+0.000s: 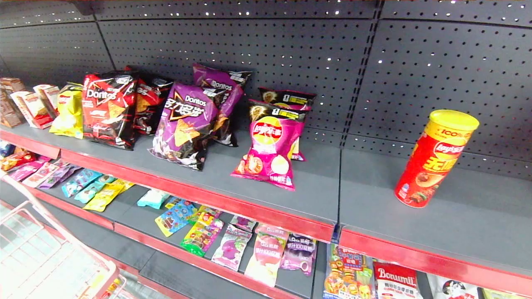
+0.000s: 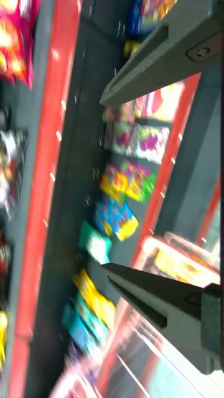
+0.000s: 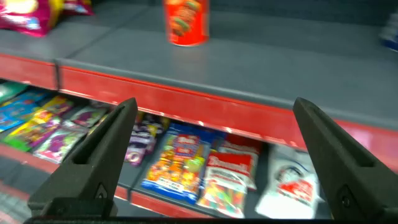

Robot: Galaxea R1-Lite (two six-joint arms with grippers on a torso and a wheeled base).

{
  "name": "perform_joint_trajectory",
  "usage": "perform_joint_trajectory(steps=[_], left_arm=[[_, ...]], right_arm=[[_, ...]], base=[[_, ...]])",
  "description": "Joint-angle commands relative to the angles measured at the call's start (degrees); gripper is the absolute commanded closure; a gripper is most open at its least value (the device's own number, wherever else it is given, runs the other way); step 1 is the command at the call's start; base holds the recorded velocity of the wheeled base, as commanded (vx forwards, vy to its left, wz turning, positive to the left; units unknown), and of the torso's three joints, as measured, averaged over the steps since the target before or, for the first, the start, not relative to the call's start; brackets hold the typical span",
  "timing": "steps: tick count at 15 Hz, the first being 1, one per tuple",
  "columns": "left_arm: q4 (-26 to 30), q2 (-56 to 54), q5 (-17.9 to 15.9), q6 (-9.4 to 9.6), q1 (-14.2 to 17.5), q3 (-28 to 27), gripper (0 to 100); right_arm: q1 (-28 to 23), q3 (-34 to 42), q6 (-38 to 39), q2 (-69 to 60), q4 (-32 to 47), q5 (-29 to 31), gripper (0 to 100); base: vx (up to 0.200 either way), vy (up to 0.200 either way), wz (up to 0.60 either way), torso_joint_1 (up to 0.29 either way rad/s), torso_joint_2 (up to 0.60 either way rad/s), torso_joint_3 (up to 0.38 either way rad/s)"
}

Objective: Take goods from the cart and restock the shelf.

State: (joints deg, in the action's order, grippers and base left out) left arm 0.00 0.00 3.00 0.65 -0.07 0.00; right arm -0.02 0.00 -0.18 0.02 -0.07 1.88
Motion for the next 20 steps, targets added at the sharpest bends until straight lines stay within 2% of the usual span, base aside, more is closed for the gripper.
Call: perform_joint_trajectory(steps=[1,6,7,8,9,10,11,12,13,14,15,16,17,18,19,20], left_arm=[[0.0,0.0,-0.1,-0.03,0.0,0.0,0],[-0.1,0.0,0.6,0.23,0.0,0.0,0],[-0.1,0.0,0.5,0.94,0.0,0.0,0],[-0.7,0.0,-0.4,2.87,0.0,-1.0,0],[-0.9,7.0,-1.2,2.61,-1.2,-11.6,0],[-0.9,19.8,-0.8,-0.91,-2.5,-25.0,0],[-0.1,28.1,0.9,-4.51,-2.2,-36.2,0],[2.5,33.8,4.0,-5.3,-1.1,-42.8,0],[15.5,42.0,10.2,-4.95,3.9,-52.9,0],[25.0,46.8,11.1,-4.95,8.5,-57.9,0],[31.2,51.4,11.2,-4.95,14.4,-60.4,0],[33.6,60.5,10.2,-4.43,24.5,-59.9,0],[32.9,65.7,8.1,-3.37,27.6,-58.6,0],[32.6,69.1,3.3,-0.12,29.6,-57.0,0],[32.3,71.8,0.6,5.42,30.9,-54.7,0],[32.2,74.2,0.9,10.78,31.8,-51.8,0]], right_arm=[[-0.1,0.0,0.0,0.0,0.0,0.0,0],[-0.1,0.0,-0.1,0.0,0.0,0.0,0],[-0.1,0.0,0.0,0.0,0.0,0.0,0],[-0.1,0.0,0.0,0.0,0.0,0.0,0],[-0.1,0.0,0.0,0.0,0.0,0.0,0],[-0.1,0.0,0.0,0.0,0.0,0.0,0],[-0.1,0.0,0.0,0.0,0.0,0.0,0],[-0.1,0.0,0.0,0.0,0.0,0.0,0],[-0.1,0.0,0.1,0.0,0.0,-0.1,0],[-0.1,0.0,0.1,0.0,0.0,-0.1,0],[-0.1,0.0,0.1,0.0,0.0,-0.1,0],[-0.1,0.0,0.2,0.0,0.0,-0.1,0],[-0.1,0.0,0.2,0.0,0.0,-0.1,0],[-0.1,0.0,0.1,0.0,0.0,-0.1,0],[-0.1,0.0,0.1,0.0,0.0,-0.1,0],[-0.1,0.0,0.1,0.0,0.0,-0.1,0]], base=[[0.0,0.0,0.0,0.0,0.0,0.0],[0.0,0.0,0.0,0.0,0.0,0.0],[0.0,0.0,0.0,0.0,0.0,0.0],[0.0,0.0,0.0,0.0,0.0,0.0],[0.0,0.0,0.0,0.0,0.0,0.0],[0.0,0.0,0.0,0.0,0.0,0.0],[0.0,0.0,0.0,0.0,0.0,0.0],[0.0,0.0,0.0,0.0,0.0,0.0],[0.0,0.0,0.0,0.0,0.0,0.0],[0.0,0.0,0.0,0.0,0.0,0.0],[0.0,0.0,0.0,0.0,0.0,0.0],[0.0,0.0,0.0,0.0,0.0,0.0],[0.0,0.0,0.0,0.0,0.0,0.0],[0.0,0.0,0.0,0.0,0.0,0.0],[0.0,0.0,0.0,0.0,0.0,0.0],[0.0,0.0,0.0,0.0,0.0,0.0]])
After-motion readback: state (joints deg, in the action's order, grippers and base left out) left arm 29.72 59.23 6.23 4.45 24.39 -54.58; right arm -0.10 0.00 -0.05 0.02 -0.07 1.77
